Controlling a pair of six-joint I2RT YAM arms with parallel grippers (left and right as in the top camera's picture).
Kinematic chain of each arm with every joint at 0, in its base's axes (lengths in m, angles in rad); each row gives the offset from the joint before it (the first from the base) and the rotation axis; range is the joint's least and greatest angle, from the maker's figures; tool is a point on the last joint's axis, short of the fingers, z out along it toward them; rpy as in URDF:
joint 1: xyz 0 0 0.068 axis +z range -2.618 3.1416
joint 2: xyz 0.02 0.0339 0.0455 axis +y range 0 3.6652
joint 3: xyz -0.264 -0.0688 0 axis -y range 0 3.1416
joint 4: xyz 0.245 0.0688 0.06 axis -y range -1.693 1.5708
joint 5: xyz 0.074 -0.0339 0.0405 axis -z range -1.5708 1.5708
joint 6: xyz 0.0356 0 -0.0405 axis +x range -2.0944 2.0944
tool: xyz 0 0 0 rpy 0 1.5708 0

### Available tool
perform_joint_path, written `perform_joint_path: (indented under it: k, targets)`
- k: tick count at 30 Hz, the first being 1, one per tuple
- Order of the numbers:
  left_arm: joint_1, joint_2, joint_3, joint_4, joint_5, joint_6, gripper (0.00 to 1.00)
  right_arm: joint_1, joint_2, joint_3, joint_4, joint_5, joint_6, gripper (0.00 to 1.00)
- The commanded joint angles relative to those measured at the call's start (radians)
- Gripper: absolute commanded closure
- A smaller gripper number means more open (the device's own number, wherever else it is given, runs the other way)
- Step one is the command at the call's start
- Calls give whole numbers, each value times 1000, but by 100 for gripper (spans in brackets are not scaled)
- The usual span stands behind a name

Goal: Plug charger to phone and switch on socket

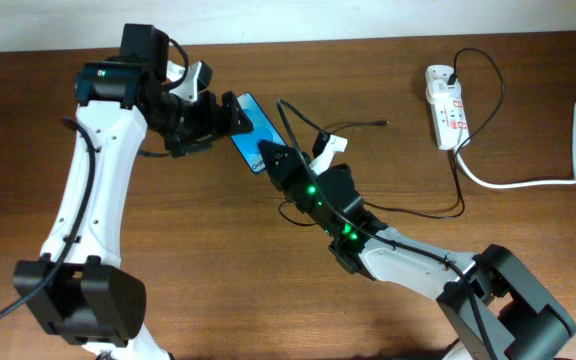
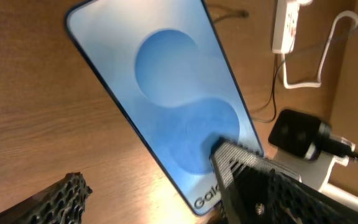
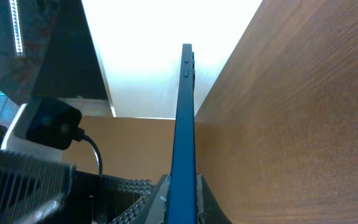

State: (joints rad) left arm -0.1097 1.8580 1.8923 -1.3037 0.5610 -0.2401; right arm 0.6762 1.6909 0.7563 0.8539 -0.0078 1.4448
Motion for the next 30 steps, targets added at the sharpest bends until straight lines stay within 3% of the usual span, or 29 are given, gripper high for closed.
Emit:
perform_joint_path:
  k: [1, 10, 17, 21, 23, 25, 27, 30]
  targets:
    - [3, -126, 7, -47, -8, 130, 7, -5, -1, 17, 13, -69, 8, 96]
    - [3, -415, 7, -158, -227, 129, 0, -12, -2, 16, -5, -208, 8, 96]
    - [169, -582, -37, -233, -229, 129, 1, -181, -2, 16, -2, -581, 9, 96]
    - [189, -702, -385, -42, -153, 36, 1, -208, -5, 16, 48, -656, 13, 96]
    - [190, -745, -595, 132, -36, -50, 1, -208, -10, 16, 51, -686, 76, 96]
    - [190, -748, -723, 249, -30, -174, 1, -208, -11, 16, 52, -696, 176, 96]
    - [189, -748, -784, 352, -30, -266, 1, -208, -11, 16, 52, -681, 260, 96]
    - [190, -748, -806, 451, -34, -383, 1, -206, -11, 16, 52, -656, 264, 96]
